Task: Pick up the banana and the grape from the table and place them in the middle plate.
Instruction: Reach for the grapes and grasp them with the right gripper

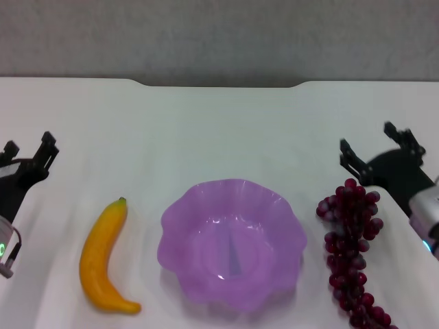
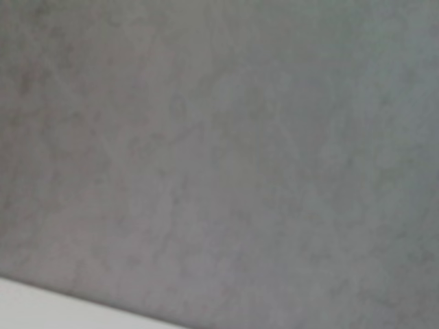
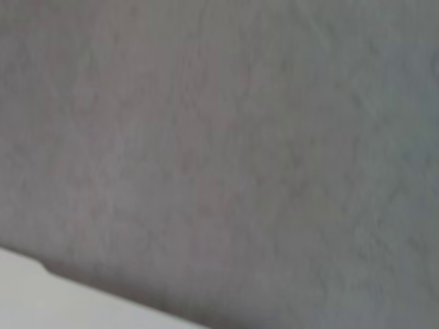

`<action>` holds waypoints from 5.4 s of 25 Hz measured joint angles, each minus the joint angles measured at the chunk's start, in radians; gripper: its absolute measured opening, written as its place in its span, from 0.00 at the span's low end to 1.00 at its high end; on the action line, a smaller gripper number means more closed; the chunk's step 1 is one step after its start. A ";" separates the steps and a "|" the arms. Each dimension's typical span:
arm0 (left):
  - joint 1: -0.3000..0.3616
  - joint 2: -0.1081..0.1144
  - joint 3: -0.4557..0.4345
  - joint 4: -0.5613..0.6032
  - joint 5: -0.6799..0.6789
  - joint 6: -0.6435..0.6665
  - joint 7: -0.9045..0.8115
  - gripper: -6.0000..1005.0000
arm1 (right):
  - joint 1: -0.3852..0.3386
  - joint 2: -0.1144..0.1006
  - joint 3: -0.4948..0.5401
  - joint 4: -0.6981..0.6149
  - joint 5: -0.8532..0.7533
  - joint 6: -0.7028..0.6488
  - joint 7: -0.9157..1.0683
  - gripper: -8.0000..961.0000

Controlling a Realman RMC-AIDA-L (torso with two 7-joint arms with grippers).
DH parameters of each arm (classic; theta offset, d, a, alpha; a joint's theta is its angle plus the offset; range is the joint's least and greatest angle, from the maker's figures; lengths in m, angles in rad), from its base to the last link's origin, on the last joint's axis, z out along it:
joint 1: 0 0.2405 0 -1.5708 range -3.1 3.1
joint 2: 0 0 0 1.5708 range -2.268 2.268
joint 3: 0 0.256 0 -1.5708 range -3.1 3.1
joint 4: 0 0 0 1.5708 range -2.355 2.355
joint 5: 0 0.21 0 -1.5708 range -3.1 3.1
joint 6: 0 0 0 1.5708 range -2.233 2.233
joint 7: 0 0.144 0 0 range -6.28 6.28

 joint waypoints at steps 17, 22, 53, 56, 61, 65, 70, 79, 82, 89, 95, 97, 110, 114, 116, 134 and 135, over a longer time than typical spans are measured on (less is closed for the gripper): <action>0.059 0.008 -0.032 -0.019 0.063 0.016 0.013 0.79 | -0.057 -0.021 0.079 0.278 -0.002 0.083 -0.216 0.92; 0.083 0.010 -0.080 0.013 0.061 0.014 0.010 0.79 | -0.239 -0.040 0.353 0.679 -0.001 0.513 -0.512 0.92; 0.027 0.014 -0.145 0.061 0.063 -0.040 0.086 0.79 | -0.303 -0.006 1.268 0.981 -0.213 1.984 -0.244 0.91; 0.034 0.011 -0.145 0.041 0.063 -0.041 0.099 0.79 | -0.289 -0.006 1.264 0.971 -0.210 1.974 -0.254 0.91; 0.029 0.009 -0.133 0.069 0.066 -0.048 0.105 0.79 | -0.266 -0.006 1.251 0.861 -0.208 1.910 -0.260 0.91; 0.050 0.009 -0.139 0.055 0.061 -0.040 0.107 0.79 | -0.256 -0.005 1.235 0.846 -0.208 1.893 -0.268 0.91; 0.047 0.004 -0.148 0.063 0.060 -0.040 0.111 0.79 | -0.249 -0.006 1.209 0.841 -0.204 1.871 -0.268 0.91; 0.042 0.002 -0.143 0.060 0.062 -0.041 0.111 0.79 | -0.237 -0.010 1.142 0.809 -0.212 1.809 -0.269 0.91; 0.044 0.001 -0.145 0.058 0.061 -0.038 0.110 0.79 | -0.230 -0.010 1.111 0.793 -0.212 1.786 -0.273 0.91; 0.040 0.001 -0.143 0.061 0.061 -0.043 0.111 0.79 | -0.177 -0.008 1.048 0.694 -0.204 1.732 -0.283 0.90; 0.041 0.001 -0.141 0.057 0.063 -0.043 0.111 0.79 | -0.152 -0.009 1.008 0.638 -0.204 1.679 -0.283 0.90; 0.043 0.001 -0.142 0.059 0.061 -0.043 0.110 0.79 | -0.149 -0.009 0.995 0.634 -0.204 1.663 -0.284 0.90; 0.040 0.001 -0.141 0.060 0.061 -0.044 0.108 0.79 | -0.101 -0.007 0.939 0.558 -0.203 1.594 -0.295 0.89; 0.041 0.001 -0.143 0.060 0.061 -0.044 0.105 0.79 | -0.100 -0.007 0.928 0.557 -0.203 1.576 -0.295 0.89; 0.041 0.001 -0.143 0.061 0.061 -0.044 0.104 0.79 | -0.100 -0.007 0.925 0.557 -0.203 1.566 -0.295 0.89; 0.045 0.001 -0.148 0.063 0.061 -0.044 0.103 0.79 | -0.108 -0.005 0.879 0.553 -0.208 1.497 -0.323 0.67; 0.044 0.001 -0.148 0.063 0.061 -0.044 0.103 0.79 | -0.108 -0.005 0.876 0.553 -0.207 1.492 -0.323 0.66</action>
